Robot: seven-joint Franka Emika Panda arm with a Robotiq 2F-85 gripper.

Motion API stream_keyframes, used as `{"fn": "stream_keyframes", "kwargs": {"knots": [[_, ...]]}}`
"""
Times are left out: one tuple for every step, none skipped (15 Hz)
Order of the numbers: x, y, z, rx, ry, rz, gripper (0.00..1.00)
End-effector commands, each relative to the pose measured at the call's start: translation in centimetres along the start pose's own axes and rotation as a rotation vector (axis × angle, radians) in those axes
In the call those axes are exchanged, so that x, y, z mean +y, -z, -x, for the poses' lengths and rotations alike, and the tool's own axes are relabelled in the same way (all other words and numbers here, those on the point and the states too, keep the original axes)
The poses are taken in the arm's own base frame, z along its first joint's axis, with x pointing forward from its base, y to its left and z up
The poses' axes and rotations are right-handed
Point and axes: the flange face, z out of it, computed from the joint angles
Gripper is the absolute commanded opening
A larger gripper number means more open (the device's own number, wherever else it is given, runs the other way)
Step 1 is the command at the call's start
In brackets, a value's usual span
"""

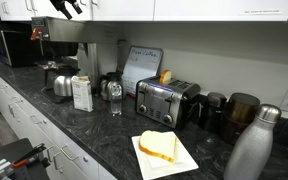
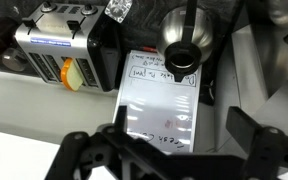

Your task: Open one of the overhead cabinets

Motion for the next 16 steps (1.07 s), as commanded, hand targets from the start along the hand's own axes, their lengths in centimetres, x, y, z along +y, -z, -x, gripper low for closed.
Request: {"fn": "stream_keyframes", "kwargs": {"knots": [[0.0, 0.0, 0.0, 0.003, 0.001, 0.000, 1.00], [0.0, 0.0, 0.0, 0.005, 0.001, -0.001, 1.00], [0.0, 0.0, 0.0, 0.006, 0.001, -0.001, 1.00], [0.0, 0.0, -0.1, 0.007, 0.001, -0.001, 1.00], [0.0, 0.0, -0.1, 0.007, 0.001, -0.001, 1.00], [0.2, 0.2, -0.6, 0.030, -0.006, 0.017, 1.00], [0.5, 0.6, -1.2, 0.059, -0.017, 0.033, 1.00], [0.9, 1.2, -2.3, 0.111, -0.022, 0.049, 1.00], [1.4, 1.7, -3.3, 0.164, -0.024, 0.067, 1.00], [2.0, 2.3, -4.5, 0.233, -0.020, 0.089, 1.00], [2.4, 2.7, -5.5, 0.280, -0.021, 0.095, 1.00], [2.8, 2.9, -6.5, 0.325, -0.031, 0.082, 1.00], [3.0, 2.9, -7.2, 0.359, -0.044, 0.062, 1.00], [2.8, 3.1, -7.8, 0.386, -0.052, 0.030, 1.00], [2.5, 3.2, -8.1, 0.404, -0.048, 0.009, 1.00], [1.9, 3.7, -8.0, 0.413, -0.034, -0.012, 1.00]]}}
